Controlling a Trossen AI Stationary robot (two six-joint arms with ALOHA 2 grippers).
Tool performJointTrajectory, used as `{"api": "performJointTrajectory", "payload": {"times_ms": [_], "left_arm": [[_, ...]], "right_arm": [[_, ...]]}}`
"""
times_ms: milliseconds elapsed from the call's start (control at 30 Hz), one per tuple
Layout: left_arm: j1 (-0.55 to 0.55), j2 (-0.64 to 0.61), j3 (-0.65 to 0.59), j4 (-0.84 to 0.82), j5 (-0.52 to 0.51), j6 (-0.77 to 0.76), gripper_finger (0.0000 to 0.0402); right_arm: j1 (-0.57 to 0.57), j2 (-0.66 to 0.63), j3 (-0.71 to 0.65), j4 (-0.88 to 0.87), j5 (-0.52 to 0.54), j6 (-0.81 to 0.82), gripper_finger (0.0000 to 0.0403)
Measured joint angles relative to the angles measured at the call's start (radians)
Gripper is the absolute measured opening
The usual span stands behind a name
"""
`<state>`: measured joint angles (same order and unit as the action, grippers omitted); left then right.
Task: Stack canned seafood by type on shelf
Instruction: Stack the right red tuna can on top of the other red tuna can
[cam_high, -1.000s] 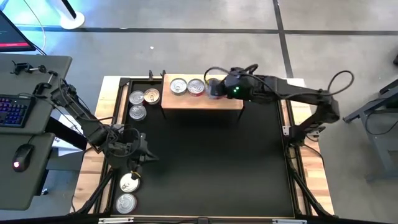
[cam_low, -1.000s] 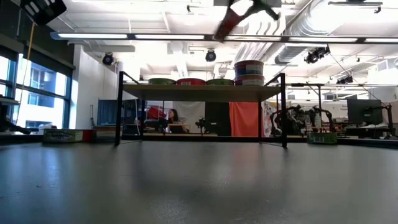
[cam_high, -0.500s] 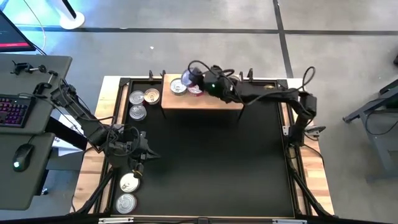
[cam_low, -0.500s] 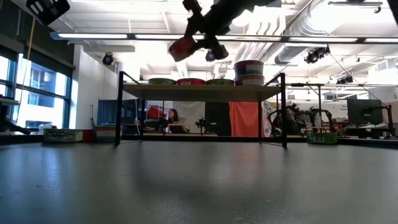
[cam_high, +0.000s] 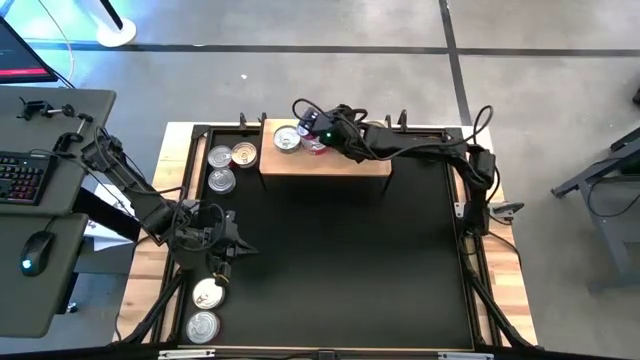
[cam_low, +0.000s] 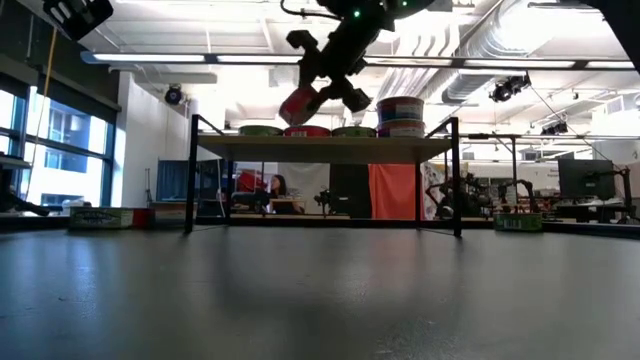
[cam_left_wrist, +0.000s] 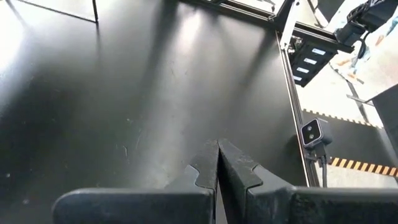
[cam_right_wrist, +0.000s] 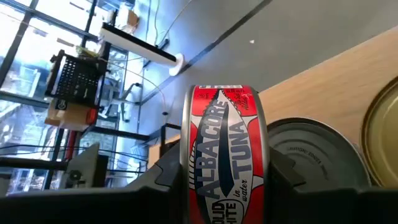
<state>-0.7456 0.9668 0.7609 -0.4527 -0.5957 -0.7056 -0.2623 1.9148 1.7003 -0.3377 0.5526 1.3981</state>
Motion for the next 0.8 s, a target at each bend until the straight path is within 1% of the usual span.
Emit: {"api": "performJointTrajectory", "payload": {"times_ms": [500,567,700,800], "left_arm": [[0.000,0.000,0.000,0.000,0.000,0.002,0.0000],[0.000,0.000,0.000,0.000,0.000,0.002,0.0000],[0.000,0.000,0.000,0.000,0.000,0.002,0.0000],[0.000,0.000,0.000,0.000,0.000,0.002,0.0000]], "right_arm": [[-0.006,0.003,0.001,-0.037,0.003,0.027,0.0116],[-0.006,0.003,0.001,-0.036,-0.004,0.027,0.0126],[-0.006,0.003,0.001,-0.036,0.010,0.017,0.0161],[-0.003,0.003,0.001,-0.035,0.016,0.017,0.0171]]}}
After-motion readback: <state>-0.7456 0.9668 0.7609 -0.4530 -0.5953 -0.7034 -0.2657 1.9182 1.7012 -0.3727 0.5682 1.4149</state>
